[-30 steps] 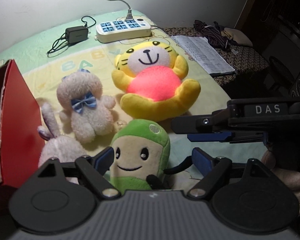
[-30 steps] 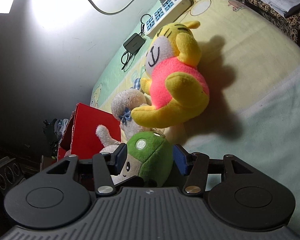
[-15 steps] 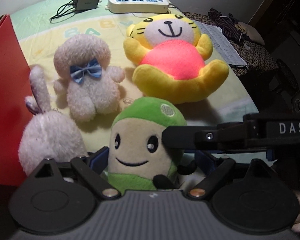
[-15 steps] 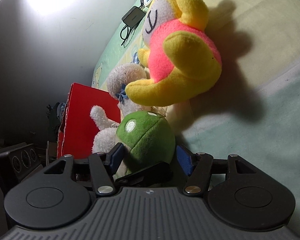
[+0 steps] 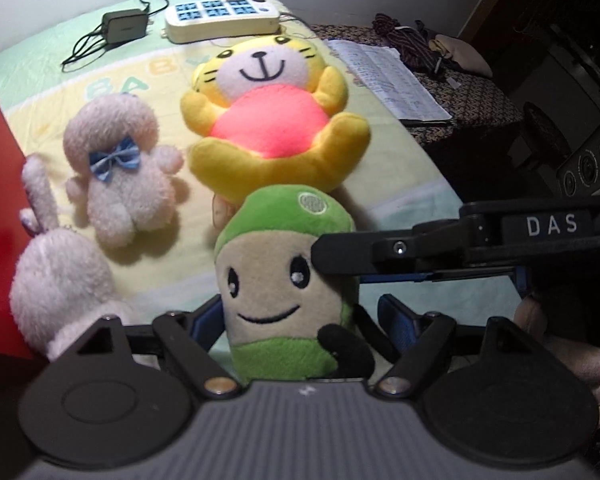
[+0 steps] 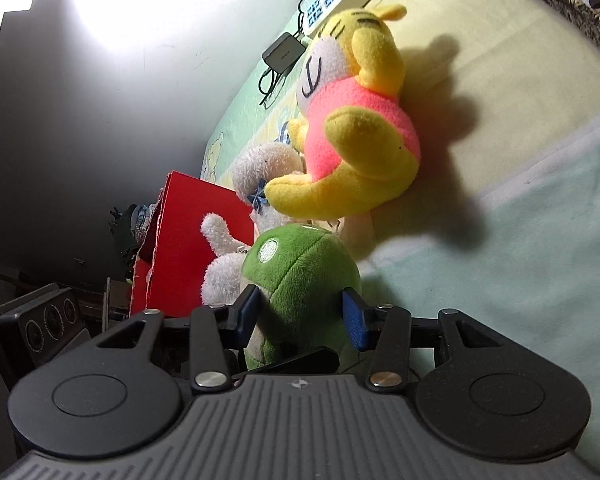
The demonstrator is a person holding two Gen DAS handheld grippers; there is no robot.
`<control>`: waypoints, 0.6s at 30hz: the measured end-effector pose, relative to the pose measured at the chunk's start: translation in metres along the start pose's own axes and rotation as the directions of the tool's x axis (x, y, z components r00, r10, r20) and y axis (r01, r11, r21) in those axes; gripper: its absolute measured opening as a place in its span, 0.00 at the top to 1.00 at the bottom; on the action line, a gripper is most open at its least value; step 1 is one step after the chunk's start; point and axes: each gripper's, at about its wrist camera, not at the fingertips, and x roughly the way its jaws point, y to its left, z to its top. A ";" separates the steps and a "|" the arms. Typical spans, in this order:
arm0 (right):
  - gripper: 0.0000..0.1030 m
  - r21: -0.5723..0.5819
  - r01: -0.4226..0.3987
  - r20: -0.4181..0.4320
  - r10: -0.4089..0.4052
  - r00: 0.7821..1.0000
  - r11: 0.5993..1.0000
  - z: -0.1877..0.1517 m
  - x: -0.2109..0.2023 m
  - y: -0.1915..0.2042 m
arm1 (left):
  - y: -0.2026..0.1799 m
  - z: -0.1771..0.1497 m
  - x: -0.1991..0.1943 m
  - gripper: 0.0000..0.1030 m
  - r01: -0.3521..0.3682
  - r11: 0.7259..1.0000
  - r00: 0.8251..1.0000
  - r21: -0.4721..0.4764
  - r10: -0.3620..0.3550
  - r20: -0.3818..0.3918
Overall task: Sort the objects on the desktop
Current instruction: 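Grasp the green-capped plush doll with the right gripper, then carry the green-capped doll with the right gripper into the red box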
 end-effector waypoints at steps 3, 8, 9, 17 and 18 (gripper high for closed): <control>0.53 -0.021 0.001 0.043 0.000 0.999 1.000 -0.003 -0.020 0.004 | -0.014 0.002 -0.008 0.22 0.026 0.998 0.999 0.050 -0.027 0.026; 0.53 -0.072 -0.033 0.123 0.042 0.992 0.997 -0.006 -0.039 0.021 | -0.018 0.008 -0.035 0.22 0.054 0.996 0.992 0.068 -0.061 0.108; 0.53 -0.087 -0.043 0.139 0.055 0.989 0.995 -0.006 -0.041 0.026 | -0.017 0.009 -0.042 0.22 0.054 0.996 0.990 0.069 -0.062 0.127; 0.53 -0.181 -0.107 0.205 0.144 0.968 0.978 -0.002 -0.029 0.082 | 0.019 0.017 -0.101 0.22 0.056 0.997 0.957 0.055 -0.070 0.283; 0.53 -0.195 -0.116 0.205 0.156 0.966 0.974 0.000 -0.025 0.091 | 0.026 0.017 -0.108 0.22 0.053 0.997 0.951 0.051 -0.066 0.301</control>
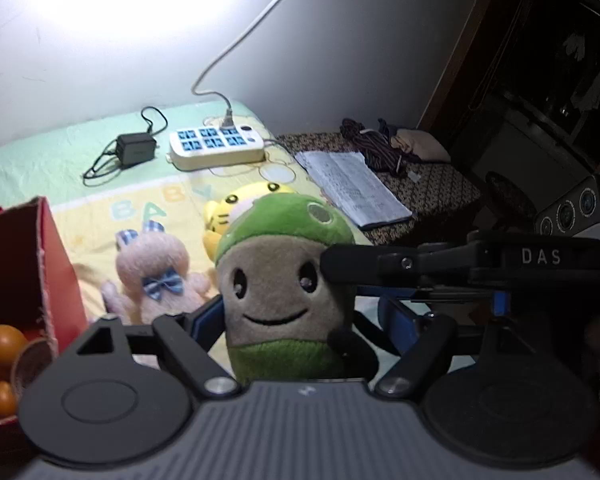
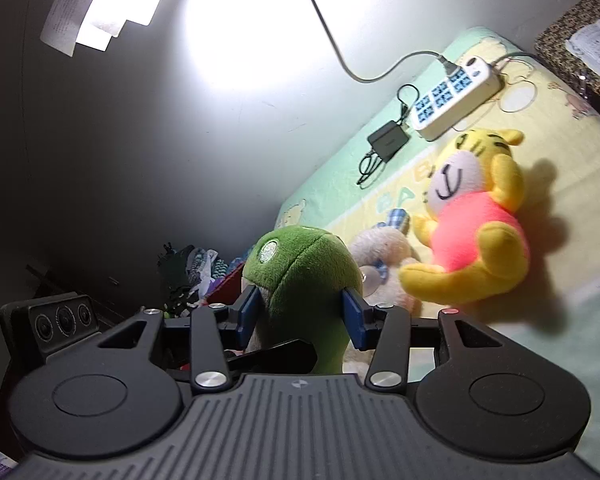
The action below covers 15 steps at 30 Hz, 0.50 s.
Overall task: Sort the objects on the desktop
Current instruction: 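Carry the green-capped doll with the right gripper into the red box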
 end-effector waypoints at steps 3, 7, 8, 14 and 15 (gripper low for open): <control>0.53 -0.056 -0.027 0.003 0.028 1.000 0.998 0.005 0.022 0.026 | 0.024 0.006 -0.023 0.22 -0.014 1.000 0.999 -0.015 0.015 0.047; 0.53 -0.118 -0.074 -0.002 0.074 0.997 0.990 0.008 0.058 0.062 | 0.060 0.012 -0.057 0.22 -0.060 0.998 0.991 -0.034 0.064 0.119; 0.53 -0.132 -0.086 -0.006 0.086 0.996 0.988 0.008 0.068 0.071 | 0.070 0.013 -0.065 0.22 -0.073 0.997 0.988 -0.040 0.078 0.135; 0.53 -0.176 -0.151 -0.051 0.144 0.988 0.973 0.002 0.131 0.108 | 0.127 0.010 -0.102 0.22 -0.147 0.986 0.967 -0.082 0.160 0.196; 0.53 -0.179 -0.157 -0.061 0.149 0.987 0.971 0.000 0.140 0.111 | 0.135 0.008 -0.105 0.22 -0.161 0.983 0.964 -0.088 0.176 0.200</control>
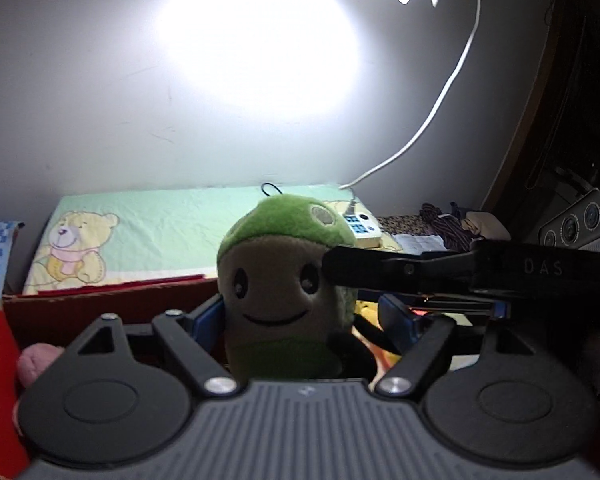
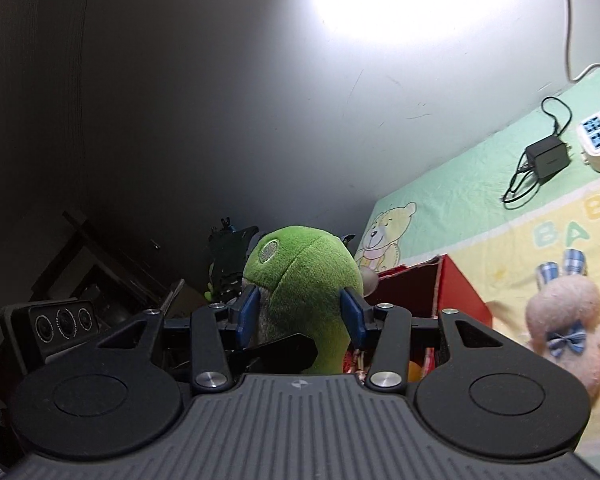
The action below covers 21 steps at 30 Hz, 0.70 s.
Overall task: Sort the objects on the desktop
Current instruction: 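Carry the green-capped doll with the right gripper into the red box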
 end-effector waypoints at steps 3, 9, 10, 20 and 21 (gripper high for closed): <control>0.53 0.004 -0.009 -0.036 0.009 0.999 1.000 -0.005 0.031 0.004 | 0.028 -0.003 0.000 0.22 -0.039 0.999 0.999 -0.012 0.039 0.000; 0.53 0.028 0.033 -0.120 -0.030 0.992 0.999 -0.022 0.083 0.001 | 0.078 -0.018 0.018 0.22 -0.076 0.996 0.995 -0.056 0.072 -0.072; 0.53 0.035 0.046 -0.133 -0.041 0.990 0.998 -0.024 0.090 0.000 | 0.085 -0.021 0.023 0.22 -0.082 0.995 0.993 -0.061 0.076 -0.088; 0.54 0.018 0.182 -0.277 -0.170 0.946 0.983 -0.037 0.135 -0.001 | 0.130 -0.053 0.055 0.23 -0.120 0.989 0.964 -0.082 0.097 -0.246; 0.54 0.004 0.198 -0.289 -0.188 0.938 0.980 -0.037 0.138 0.000 | 0.133 -0.054 0.058 0.23 -0.124 0.989 0.960 -0.083 0.099 -0.263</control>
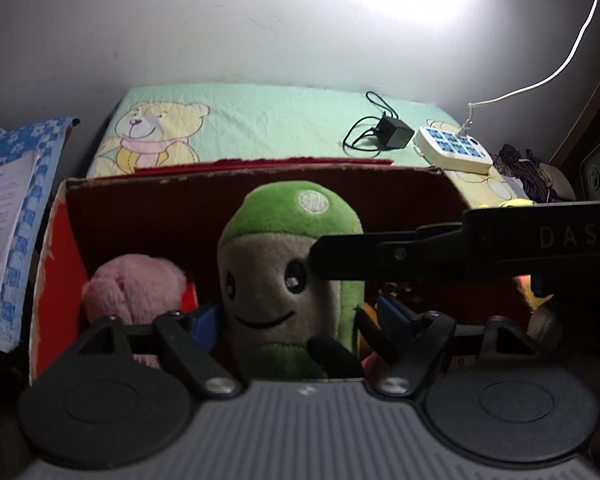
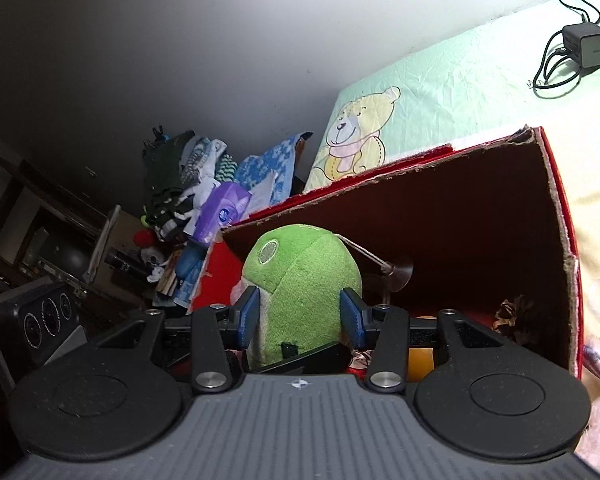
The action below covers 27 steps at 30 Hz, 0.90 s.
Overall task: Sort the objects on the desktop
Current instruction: 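Carry the green-capped doll with the right gripper into the red box, then lower the doll beside the teddy bear and open the right gripper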
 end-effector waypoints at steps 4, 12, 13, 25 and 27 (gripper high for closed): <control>0.55 -0.020 0.065 -0.008 -0.065 0.998 0.998 0.004 0.010 -0.005 | 0.007 0.001 0.007 0.25 0.029 0.999 0.998 -0.026 -0.030 -0.048; 0.56 -0.006 0.073 -0.053 -0.073 0.996 0.997 0.007 0.025 -0.011 | 0.010 -0.002 0.008 0.22 0.024 1.000 0.996 0.009 -0.023 -0.091; 0.56 0.005 0.064 -0.055 -0.064 0.996 0.998 0.008 0.031 -0.008 | 0.012 -0.001 0.007 0.22 0.026 1.000 0.995 0.006 -0.026 -0.094; 0.56 0.053 0.057 -0.101 -0.051 0.994 0.997 0.003 0.035 -0.011 | 0.021 0.001 0.005 0.23 0.038 0.998 0.993 -0.055 -0.044 -0.111; 0.56 0.076 0.041 -0.107 -0.033 0.994 0.996 0.002 0.031 -0.018 | 0.020 0.000 0.004 0.23 0.037 0.998 0.993 -0.050 -0.042 -0.108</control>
